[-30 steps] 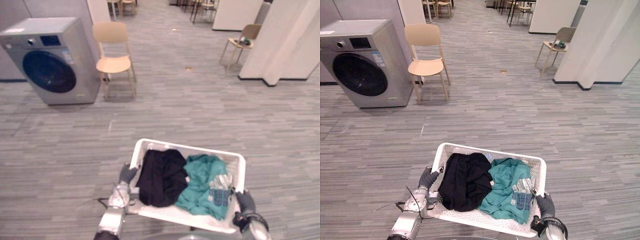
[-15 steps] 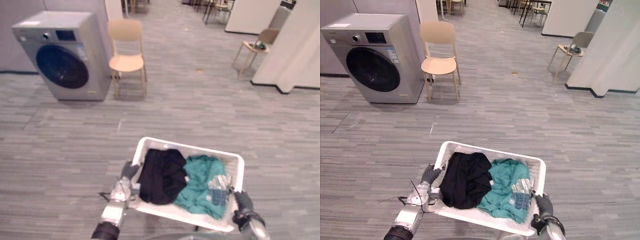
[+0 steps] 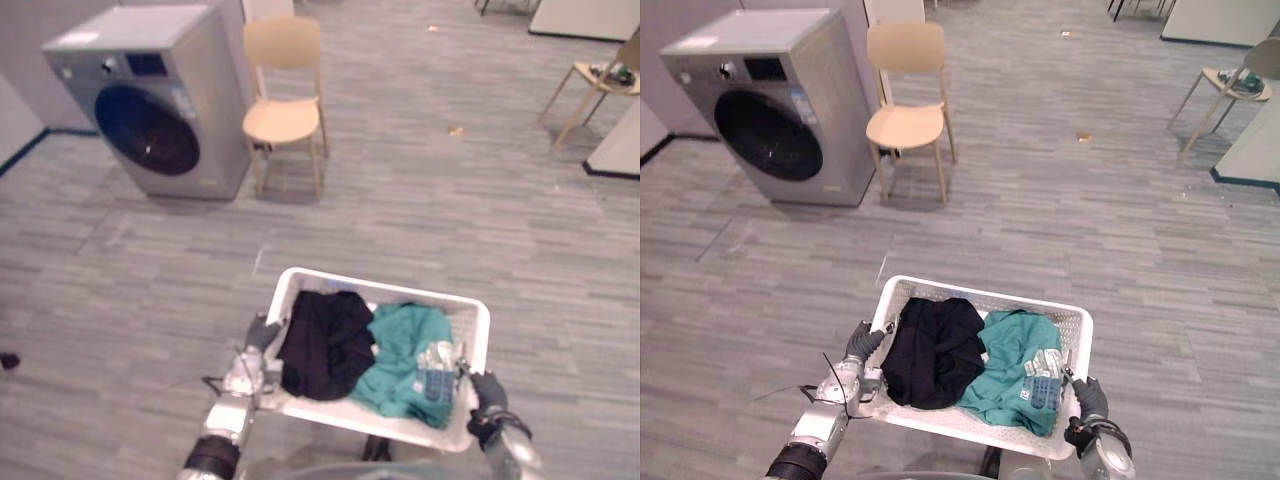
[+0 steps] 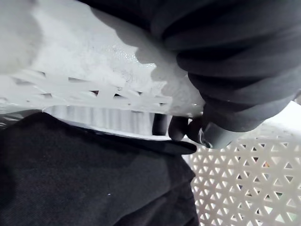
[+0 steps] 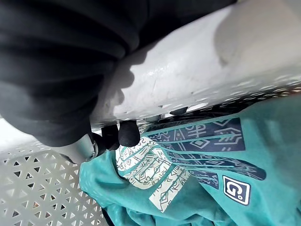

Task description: Pick up the laundry basket with both hands and put the clothes into the washing machine.

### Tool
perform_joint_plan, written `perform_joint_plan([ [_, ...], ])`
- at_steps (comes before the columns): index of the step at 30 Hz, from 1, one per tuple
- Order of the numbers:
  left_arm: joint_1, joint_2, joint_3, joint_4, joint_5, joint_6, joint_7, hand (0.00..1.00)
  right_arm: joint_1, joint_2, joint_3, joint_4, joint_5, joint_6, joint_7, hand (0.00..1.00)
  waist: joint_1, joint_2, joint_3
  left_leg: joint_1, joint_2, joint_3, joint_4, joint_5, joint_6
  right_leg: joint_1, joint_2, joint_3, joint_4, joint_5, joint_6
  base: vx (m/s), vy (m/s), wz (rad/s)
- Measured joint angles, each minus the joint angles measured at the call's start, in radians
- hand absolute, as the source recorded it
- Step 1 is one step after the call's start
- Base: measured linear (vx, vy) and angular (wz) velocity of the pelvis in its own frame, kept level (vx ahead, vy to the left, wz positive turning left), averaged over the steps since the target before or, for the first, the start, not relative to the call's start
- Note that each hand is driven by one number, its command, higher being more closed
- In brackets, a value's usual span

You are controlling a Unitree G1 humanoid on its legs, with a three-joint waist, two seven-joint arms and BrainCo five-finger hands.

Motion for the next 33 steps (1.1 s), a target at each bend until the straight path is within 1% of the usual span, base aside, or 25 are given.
perform_joint_plan([
  [2, 0.008, 0.002, 0.014, -0.003, -0.012, -0.001, 0.001, 1.0, -0.015, -0.012, 0.028, -0.001, 0.001, 0.0, -0.005, 1.0, 0.029, -0.025, 0.015, -0.123, -0.052, 0.027, -0.165, -0.034, 0.044, 0.1, -0.004, 0.065, -0.093, 0.014, 0.022, 0.47, -0.021, -0.81],
  [4, 0.013, 0.006, 0.026, -0.003, -0.017, -0.002, 0.001, 1.0, -0.026, -0.016, 0.045, 0.003, 0.001, 0.002, -0.007, 1.0, 0.046, -0.033, 0.02, -0.169, -0.061, 0.028, -0.408, -0.037, 0.051, 0.138, -0.011, 0.108, -0.132, 0.021, 0.034, 0.45, 0.083, -0.86],
  [5, 0.026, 0.004, 0.038, -0.003, -0.019, -0.002, 0.001, 1.0, -0.028, -0.026, 0.067, 0.004, 0.001, 0.002, -0.009, 1.0, 0.047, -0.036, 0.022, -0.16, -0.079, 0.026, -0.684, -0.021, 0.03, 0.175, -0.025, 0.128, -0.165, 0.022, 0.054, 0.47, 0.144, -0.84],
  [6, 0.036, 0.0, 0.043, -0.003, -0.025, -0.002, 0.001, 1.0, -0.027, -0.037, 0.079, 0.004, 0.001, 0.001, -0.009, 1.0, 0.043, -0.032, 0.02, -0.139, -0.095, 0.017, -0.899, 0.018, -0.02, 0.202, -0.037, 0.139, -0.185, 0.015, 0.082, 0.61, 0.294, -0.85],
  [7, 0.049, -0.007, 0.044, -0.003, -0.03, -0.003, 0.001, 1.0, -0.027, -0.054, 0.082, 0.005, 0.001, 0.001, -0.009, 1.0, 0.043, -0.011, 0.009, -0.123, -0.095, 0.002, -1.098, 0.052, -0.051, 0.233, -0.039, 0.167, -0.208, -0.004, 0.13, 0.41, 0.232, -0.65],
  [8, 0.054, -0.015, 0.046, -0.001, -0.033, -0.002, 0.001, 1.0, -0.026, -0.064, 0.084, 0.008, 0.0, 0.001, -0.009, 1.0, 0.042, 0.002, 0.003, -0.127, -0.088, -0.01, -1.117, 0.06, -0.042, 0.253, -0.038, 0.178, -0.218, -0.016, 0.156, 0.62, 0.45, -0.68],
  [9, 0.069, -0.023, 0.046, 0.0, -0.037, -0.001, 0.001, 1.0, -0.026, -0.075, 0.092, 0.015, 0.0, 0.004, -0.011, 1.0, 0.042, 0.011, -0.003, -0.122, -0.088, -0.019, -1.081, 0.128, 0.034, 0.302, -0.045, 0.198, -0.222, -0.047, 0.198, 0.41, 0.344, -0.51],
  [10, 0.07, -0.009, 0.052, -0.001, -0.041, -0.001, 0.002, 1.0, -0.027, -0.063, 0.102, 0.015, -0.002, 0.006, -0.01, 1.0, 0.043, -0.021, -0.014, -0.136, -0.11, -0.023, -0.998, 0.163, 0.03, 0.319, -0.086, 0.213, -0.21, -0.078, 0.222, 0.59, 0.479, -0.39],
  [11, 0.066, 0.013, 0.06, -0.004, -0.042, -0.001, 0.001, 1.0, -0.027, -0.044, 0.113, 0.012, -0.002, 0.004, -0.006, 1.0, 0.041, -0.073, -0.038, -0.186, -0.144, -0.03, -0.886, 0.149, 0.01, 0.313, -0.142, 0.211, -0.184, -0.11, 0.24, 0.5, 0.345, -0.12],
  [12, 0.059, 0.022, 0.062, -0.004, -0.043, -0.001, 0.002, 1.0, -0.036, -0.034, 0.113, 0.021, -0.002, 0.003, -0.007, 1.0, 0.04, -0.098, -0.043, -0.206, -0.165, -0.033, -0.818, 0.095, -0.012, 0.312, -0.176, 0.211, -0.145, -0.117, 0.243, 0.63, 0.411, 0.07],
  [13, 0.059, 0.027, 0.064, -0.004, -0.043, 0.001, 0.001, 1.0, -0.051, -0.03, 0.113, 0.045, -0.004, 0.004, -0.007, 1.0, 0.041, -0.117, -0.043, -0.196, -0.192, -0.027, -0.793, 0.061, 0.017, 0.284, -0.219, 0.212, -0.047, -0.114, 0.24, 0.66, 0.433, 0.19],
  [14, 0.068, 0.029, 0.063, -0.003, -0.043, 0.005, 0.002, 1.0, -0.063, -0.029, 0.115, 0.073, -0.01, 0.007, -0.005, 1.0, 0.043, -0.127, -0.043, -0.144, -0.232, 0.0, -0.794, 0.024, 0.047, 0.18, -0.297, 0.218, 0.226, -0.054, 0.226, 0.64, 0.417, 0.25],
  [16, 0.07, 0.032, 0.058, -0.003, -0.043, 0.007, 0.008, 1.0, -0.067, -0.026, 0.116, 0.088, -0.011, 0.006, -0.003, 1.0, 0.043, -0.124, -0.041, -0.085, -0.258, 0.014, -0.82, 0.001, 0.076, 0.096, -0.362, 0.223, 0.435, 0.078, 0.21, 0.45, 0.258, 0.18],
  [17, 0.071, 0.042, 0.06, -0.003, -0.043, 0.007, 0.018, 1.0, -0.087, -0.017, 0.126, 0.103, -0.018, 0.006, 0.002, 1.0, 0.047, -0.119, -0.036, -0.023, -0.278, 0.027, -0.852, -0.015, 0.096, 0.005, -0.401, 0.238, 0.633, 0.126, 0.188, 0.38, 0.159, -0.01],
  [18, 0.074, 0.047, 0.089, -0.003, -0.043, 0.008, 0.023, 1.0, -0.11, -0.012, 0.149, 0.128, -0.021, 0.006, 0.006, 1.0, 0.047, -0.115, -0.029, 0.053, -0.301, 0.04, -0.905, -0.019, 0.102, -0.078, -0.412, 0.241, 0.791, 0.074, 0.135, 0.55, 0.183, -0.12],
  [21, 0.078, 0.053, 0.106, -0.013, -0.044, 0.007, 0.029, 1.0, -0.145, -0.011, 0.16, 0.14, -0.03, 0.011, 0.012, 1.0, 0.045, -0.074, -0.007, 0.211, -0.322, 0.051, -1.032, -0.018, 0.102, -0.189, -0.348, 0.178, 0.811, -0.06, 0.11, 0.35, 0.039, -0.09],
  [23, 0.068, 0.051, 0.108, -0.013, -0.046, 0.004, 0.029, 1.0, -0.161, -0.014, 0.159, 0.136, -0.029, 0.01, 0.013, 1.0, 0.04, -0.054, 0.004, 0.27, -0.325, 0.053, -1.091, -0.018, 0.102, -0.251, -0.283, 0.148, 0.565, -0.097, 0.115, 0.33, -0.035, 0.02],
  [24, 0.058, 0.051, 0.113, -0.013, -0.046, 0.004, 0.028, 1.0, -0.161, -0.019, 0.155, 0.134, -0.027, 0.01, 0.013, 1.0, 0.032, -0.049, 0.007, 0.289, -0.325, 0.046, -1.118, -0.02, 0.097, -0.276, -0.243, 0.157, 0.315, -0.053, 0.132, 0.4, -0.164, 0.35],
  [25, 0.056, 0.049, 0.116, -0.01, -0.046, 0.004, 0.025, 1.0, -0.163, -0.02, 0.154, 0.133, -0.026, 0.012, 0.013, 1.0, 0.013, -0.054, 0.009, 0.303, -0.328, 0.021, -1.141, -0.021, 0.074, -0.279, -0.217, 0.214, 0.048, 0.049, 0.162, 0.34, -0.151, 0.5],
  [27, 0.055, 0.05, 0.117, 0.005, -0.046, 0.005, 0.021, 1.0, -0.161, -0.025, 0.153, 0.131, -0.026, 0.025, 0.012, 1.0, -0.011, -0.076, 0.019, 0.343, -0.341, -0.017, -1.177, -0.041, 0.023, -0.262, -0.216, 0.302, -0.08, 0.241, 0.21, 0.42, -0.283, 0.61],
  [28, 0.047, 0.019, 0.117, 0.031, -0.046, 0.005, 0.021, 1.0, -0.16, -0.043, 0.143, 0.132, -0.03, 0.035, 0.01, 1.0, -0.01, -0.054, 0.024, 0.362, -0.317, -0.037, -1.175, -0.071, 0.011, -0.27, -0.184, 0.314, -0.017, 0.256, 0.187, 0.47, -0.328, 0.39],
  [30, 0.048, -0.012, 0.116, 0.039, -0.043, 0.006, 0.02, 1.0, -0.153, -0.075, 0.135, 0.121, -0.031, 0.043, 0.012, 1.0, -0.007, -0.007, 0.018, 0.384, -0.255, -0.055, -1.154, -0.11, 0.033, -0.285, -0.14, 0.295, 0.114, 0.145, 0.148, 0.37, -0.246, 0.22],
  [31, 0.047, -0.016, 0.116, 0.042, -0.041, 0.006, 0.018, 1.0, -0.133, -0.074, 0.122, 0.106, -0.031, 0.041, 0.015, 1.0, -0.008, -0.008, 0.02, 0.388, -0.221, -0.072, -1.075, -0.114, 0.038, -0.27, -0.126, 0.262, 0.185, 0.073, 0.127, 0.37, -0.252, 0.42],
  [32, 0.044, -0.016, 0.116, 0.047, -0.039, 0.006, 0.015, 1.0, -0.124, -0.063, 0.109, 0.104, -0.031, 0.04, 0.016, 1.0, -0.01, -0.017, 0.024, 0.351, -0.197, -0.075, -0.959, -0.113, 0.037, -0.25, -0.13, 0.244, 0.209, 0.043, 0.121, 0.36, -0.284, 0.67],
  [33, 0.05, -0.022, 0.112, 0.052, -0.032, 0.008, 0.006, 1.0, -0.094, -0.068, 0.104, 0.086, -0.031, 0.041, 0.02, 1.0, -0.014, -0.009, 0.027, 0.251, -0.125, -0.087, -0.693, -0.079, 0.021, -0.176, -0.118, 0.194, 0.198, 0.011, 0.1, 0.34, -0.276, 0.61],
])
